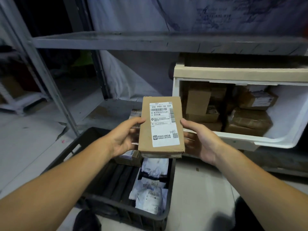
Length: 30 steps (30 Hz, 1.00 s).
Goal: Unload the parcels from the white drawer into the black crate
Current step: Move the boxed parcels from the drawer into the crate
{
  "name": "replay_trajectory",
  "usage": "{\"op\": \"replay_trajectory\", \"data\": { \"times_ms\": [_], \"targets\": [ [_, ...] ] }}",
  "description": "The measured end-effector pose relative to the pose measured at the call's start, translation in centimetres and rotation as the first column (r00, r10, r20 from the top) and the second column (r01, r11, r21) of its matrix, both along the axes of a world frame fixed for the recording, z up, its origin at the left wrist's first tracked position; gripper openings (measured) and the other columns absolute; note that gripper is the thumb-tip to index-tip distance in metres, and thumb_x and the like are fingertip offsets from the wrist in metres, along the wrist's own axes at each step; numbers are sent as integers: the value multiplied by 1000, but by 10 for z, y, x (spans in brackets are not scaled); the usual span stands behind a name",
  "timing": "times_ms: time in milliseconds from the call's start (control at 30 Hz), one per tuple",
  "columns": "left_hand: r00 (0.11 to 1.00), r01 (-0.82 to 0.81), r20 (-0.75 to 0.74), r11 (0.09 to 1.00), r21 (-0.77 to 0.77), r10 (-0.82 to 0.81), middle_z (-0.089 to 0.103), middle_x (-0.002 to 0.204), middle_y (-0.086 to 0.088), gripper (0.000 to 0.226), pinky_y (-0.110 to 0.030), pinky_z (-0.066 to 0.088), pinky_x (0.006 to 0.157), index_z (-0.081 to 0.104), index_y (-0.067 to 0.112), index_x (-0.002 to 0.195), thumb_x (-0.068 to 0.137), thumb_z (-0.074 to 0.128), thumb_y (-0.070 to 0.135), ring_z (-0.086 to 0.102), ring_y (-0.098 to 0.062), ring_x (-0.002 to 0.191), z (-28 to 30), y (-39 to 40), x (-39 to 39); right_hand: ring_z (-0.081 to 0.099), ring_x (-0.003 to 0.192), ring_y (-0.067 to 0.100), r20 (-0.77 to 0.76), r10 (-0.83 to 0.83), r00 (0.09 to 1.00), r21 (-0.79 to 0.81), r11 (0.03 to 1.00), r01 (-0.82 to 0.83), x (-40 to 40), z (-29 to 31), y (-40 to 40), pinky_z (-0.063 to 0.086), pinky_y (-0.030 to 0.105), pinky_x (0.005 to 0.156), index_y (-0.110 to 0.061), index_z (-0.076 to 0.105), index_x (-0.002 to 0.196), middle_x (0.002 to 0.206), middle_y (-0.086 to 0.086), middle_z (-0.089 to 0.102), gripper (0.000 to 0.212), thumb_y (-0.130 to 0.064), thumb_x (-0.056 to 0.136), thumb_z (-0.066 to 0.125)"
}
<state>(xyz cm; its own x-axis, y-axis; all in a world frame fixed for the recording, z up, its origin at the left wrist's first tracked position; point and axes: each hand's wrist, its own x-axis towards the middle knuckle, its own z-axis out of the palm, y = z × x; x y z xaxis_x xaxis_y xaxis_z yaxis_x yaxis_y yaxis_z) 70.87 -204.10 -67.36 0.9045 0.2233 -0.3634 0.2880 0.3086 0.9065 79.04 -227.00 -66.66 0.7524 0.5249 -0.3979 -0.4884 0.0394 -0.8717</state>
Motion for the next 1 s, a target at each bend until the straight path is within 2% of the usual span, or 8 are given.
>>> {"op": "replay_trajectory", "data": {
  "times_ms": [133,233,300,433,633,767,900,1000],
  "targets": [
    [998,-46,-35,999,9,46,72,107,-12,41,-53,50,100,69,16,102,68,74,38,66,-29,99,-18,34,-10,55,55,11,-23,71,997,-49,996,-72,3,-26,37,42,33,78,-24,69,92,63,-6,66,21,-44,94,65],
    [993,-80,-92,996,-34,77,64,97,-7,33,-44,50,84,77,20,90,64,85,38,52,-25,90,-40,60,-17,64,77,17,-36,97,995,-85,991,-99,6,-51,62,49,38,88,-23,74,99,81,-2,75,26,-48,91,69],
    [985,-112,-137,991,-67,102,56,103,-8,36,-43,46,85,77,23,88,59,86,43,44,-24,87,-58,74,-22,69,92,21,-62,112,992,-111,987,-119,4,-67,78,53,42,96,-22,75,100,95,2,78,29,-48,89,72],
    [959,-181,-226,983,-21,172,71,107,-3,27,-43,51,92,72,20,104,89,66,42,64,-22,93,-96,94,-27,72,110,31,-165,125,978,-117,982,-145,-2,-103,105,50,49,107,-14,74,114,112,10,77,38,-43,88,73],
    [919,-239,-314,970,41,239,77,110,-6,33,-51,50,104,73,22,115,95,63,47,70,-29,110,-141,111,-23,71,110,28,-256,121,959,-126,979,-157,-4,-160,139,58,41,90,-17,72,122,119,10,75,41,-42,89,72],
    [899,-244,-358,967,71,253,78,108,-6,34,-49,52,103,71,18,121,99,60,41,72,-27,107,-165,120,-16,68,103,26,-303,122,945,-136,976,-169,-2,-193,150,52,48,102,-15,74,116,115,14,75,35,-39,91,70],
    [869,-216,-434,971,104,240,78,107,-6,36,-48,53,103,72,16,119,98,61,43,73,-27,104,-190,129,-11,64,97,24,-377,122,918,-151,970,-191,-1,-222,163,53,42,86,-20,71,101,102,6,71,23,-41,91,68],
    [858,-163,-468,977,140,211,78,108,-7,39,-48,55,98,71,15,123,99,57,43,74,-26,103,-206,137,-11,60,98,26,-417,109,902,-160,968,-191,-4,-242,171,54,44,92,-17,71,108,103,8,66,28,-40,91,69]
  ]
}}
